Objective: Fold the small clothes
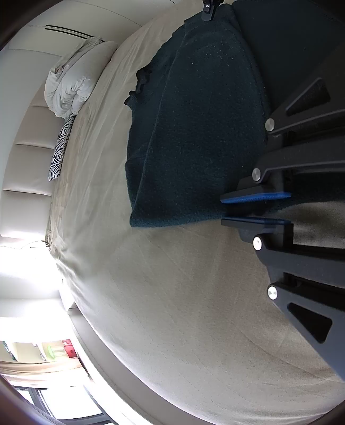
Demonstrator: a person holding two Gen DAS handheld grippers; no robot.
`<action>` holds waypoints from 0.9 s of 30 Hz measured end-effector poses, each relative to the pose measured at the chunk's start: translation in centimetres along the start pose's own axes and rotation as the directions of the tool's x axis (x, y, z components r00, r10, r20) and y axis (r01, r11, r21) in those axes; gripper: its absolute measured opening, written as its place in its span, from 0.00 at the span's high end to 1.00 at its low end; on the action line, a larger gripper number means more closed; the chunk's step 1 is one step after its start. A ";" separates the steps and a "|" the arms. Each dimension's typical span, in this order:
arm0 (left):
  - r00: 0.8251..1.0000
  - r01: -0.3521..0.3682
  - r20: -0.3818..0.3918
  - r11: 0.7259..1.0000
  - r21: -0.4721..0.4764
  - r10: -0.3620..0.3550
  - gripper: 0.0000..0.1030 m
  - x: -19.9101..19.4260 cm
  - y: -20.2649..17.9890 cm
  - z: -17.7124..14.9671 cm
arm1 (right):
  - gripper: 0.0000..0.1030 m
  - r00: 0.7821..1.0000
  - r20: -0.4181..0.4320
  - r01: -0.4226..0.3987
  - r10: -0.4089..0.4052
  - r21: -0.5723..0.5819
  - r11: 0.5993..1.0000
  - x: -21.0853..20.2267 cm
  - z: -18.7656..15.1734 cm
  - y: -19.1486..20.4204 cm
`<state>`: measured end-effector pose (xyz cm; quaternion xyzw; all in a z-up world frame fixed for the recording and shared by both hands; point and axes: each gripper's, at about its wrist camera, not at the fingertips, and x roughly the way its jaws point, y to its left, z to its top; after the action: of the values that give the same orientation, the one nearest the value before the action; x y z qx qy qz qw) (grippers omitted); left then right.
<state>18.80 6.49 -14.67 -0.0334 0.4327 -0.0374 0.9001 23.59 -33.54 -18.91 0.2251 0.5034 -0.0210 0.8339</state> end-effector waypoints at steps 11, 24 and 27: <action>1.000 0.007 0.003 1.000 -0.005 -0.007 0.86 -0.1 0.3 -0.1 | 0.49 0.997 0.038 -0.061 0.062 -0.044 0.997 -1.2 -0.9 3.5; 1.000 0.003 0.017 1.000 0.003 -0.003 0.85 0.1 0.3 -0.6 | 0.96 1.000 0.012 0.029 -0.028 -0.082 0.996 0.9 -1.5 2.3; 1.000 0.022 0.017 1.000 0.001 -0.022 0.86 -0.2 0.4 -0.1 | 0.96 0.999 0.032 -0.019 0.022 -0.081 0.997 1.5 -1.5 1.4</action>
<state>18.58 6.93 -14.63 -0.0383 0.4245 -0.0471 0.9034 23.45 -31.37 -20.27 0.1959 0.4879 0.0042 0.8507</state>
